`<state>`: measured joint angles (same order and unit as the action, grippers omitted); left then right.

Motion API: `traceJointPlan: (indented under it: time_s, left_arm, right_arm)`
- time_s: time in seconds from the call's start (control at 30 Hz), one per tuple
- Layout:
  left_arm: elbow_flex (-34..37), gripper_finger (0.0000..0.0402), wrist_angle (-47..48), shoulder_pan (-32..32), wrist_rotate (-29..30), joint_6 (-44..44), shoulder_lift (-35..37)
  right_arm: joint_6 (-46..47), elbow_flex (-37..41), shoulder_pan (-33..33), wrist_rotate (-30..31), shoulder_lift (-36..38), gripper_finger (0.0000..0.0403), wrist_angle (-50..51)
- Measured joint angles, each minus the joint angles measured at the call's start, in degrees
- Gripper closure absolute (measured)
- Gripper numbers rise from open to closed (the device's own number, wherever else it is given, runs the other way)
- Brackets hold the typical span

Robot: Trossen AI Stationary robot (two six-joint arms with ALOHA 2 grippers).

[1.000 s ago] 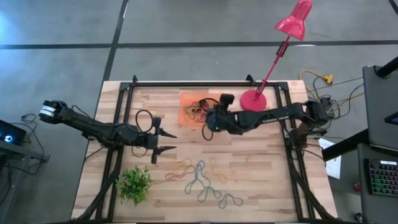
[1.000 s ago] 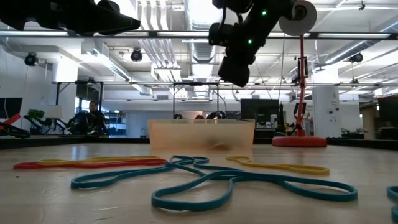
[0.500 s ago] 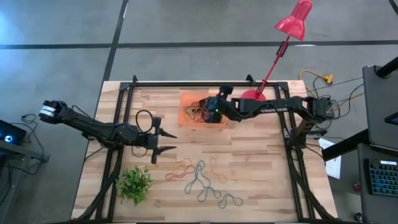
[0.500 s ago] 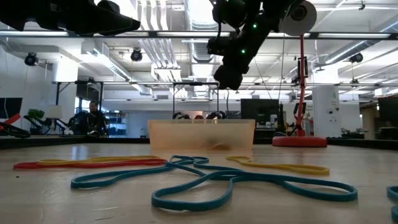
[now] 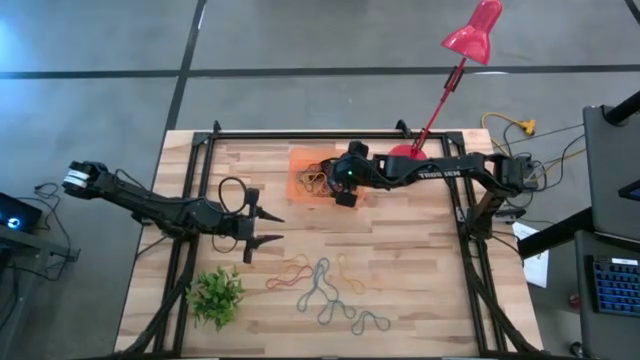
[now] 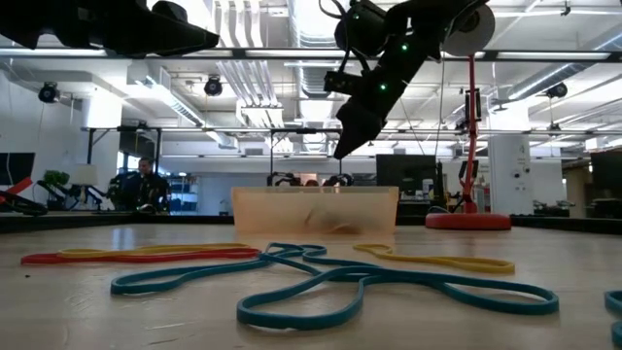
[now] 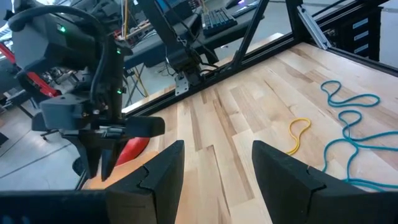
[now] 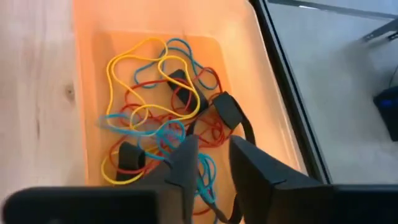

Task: Pick and place rubber bands into bin
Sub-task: Put the blue rubber band into the orange bin

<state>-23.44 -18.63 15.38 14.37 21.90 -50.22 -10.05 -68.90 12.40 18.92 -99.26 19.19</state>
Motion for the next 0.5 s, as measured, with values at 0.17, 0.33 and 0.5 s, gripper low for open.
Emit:
traceJointPlan:
  time_s: [0.17, 0.33, 0.5]
  left_arm:
    - [0.1, 0.0228, 2.8, 0.0, -1.2, 1.2, -0.7]
    - [-1.3, 0.0228, 1.7, 0.0, -4.8, 1.4, -6.4]
    - [-6.4, 0.0228, 2.0, 0.0, -8.0, 1.3, -15.2]
  right_arm:
    - [0.7, 0.1, -0.5, -3.3, 0.0, 0.0267, 0.7]
    - [-1.4, 1.2, -2.9, -10.2, 0.6, 0.0238, 1.5]
    - [-2.7, 4.9, -7.3, -10.0, 4.1, 0.0230, 1.7]
